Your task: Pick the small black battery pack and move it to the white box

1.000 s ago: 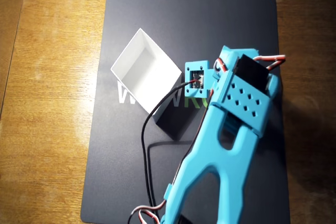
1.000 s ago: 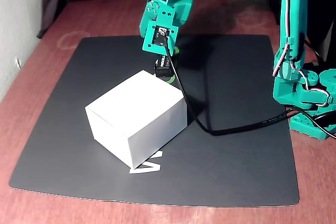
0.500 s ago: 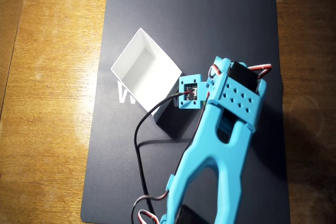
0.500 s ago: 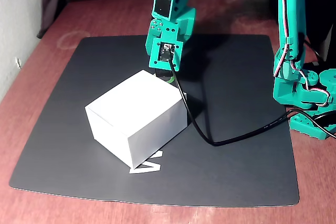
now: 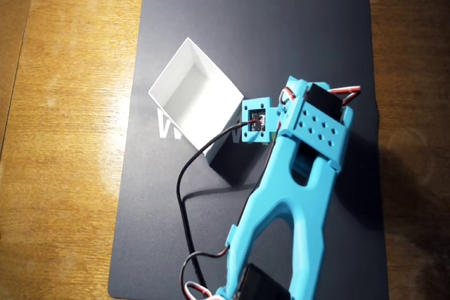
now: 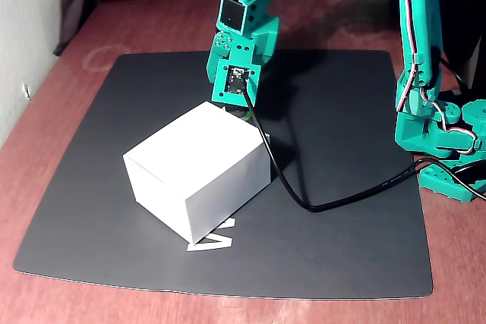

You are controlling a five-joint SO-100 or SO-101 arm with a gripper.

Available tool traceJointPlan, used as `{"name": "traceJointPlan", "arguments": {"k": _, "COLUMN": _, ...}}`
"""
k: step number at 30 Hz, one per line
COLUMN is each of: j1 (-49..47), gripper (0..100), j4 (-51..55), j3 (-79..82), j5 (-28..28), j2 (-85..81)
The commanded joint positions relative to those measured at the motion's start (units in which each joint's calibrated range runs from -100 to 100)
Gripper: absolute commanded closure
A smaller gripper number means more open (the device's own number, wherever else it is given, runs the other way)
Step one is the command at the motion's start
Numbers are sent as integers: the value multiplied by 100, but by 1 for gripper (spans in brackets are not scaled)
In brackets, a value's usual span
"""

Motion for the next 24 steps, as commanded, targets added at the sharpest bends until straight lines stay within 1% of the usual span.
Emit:
{"name": "traceJointPlan", "arguments": {"k": 1, "j1": 97, "gripper": 81, "j4": 188, "j3": 1, "j5": 22, "j2": -12}}
{"name": "traceJointPlan", "arguments": {"k": 11, "j1": 167, "gripper": 81, "j4": 144, "j3": -8, "j5": 39, "j2": 40}}
{"name": "traceJointPlan", "arguments": {"k": 15, "j1": 402, "gripper": 81, "j4": 144, "j3": -53, "j5": 365, "j2": 295}}
{"name": "traceJointPlan", "arguments": {"k": 18, "j1": 566, "gripper": 81, "j4": 136, "j3": -108, "j5": 375, "j2": 409}}
{"name": "traceJointPlan", "arguments": {"k": 24, "j1": 554, "gripper": 82, "j4": 136, "j3": -108, "j5": 375, "j2": 444}}
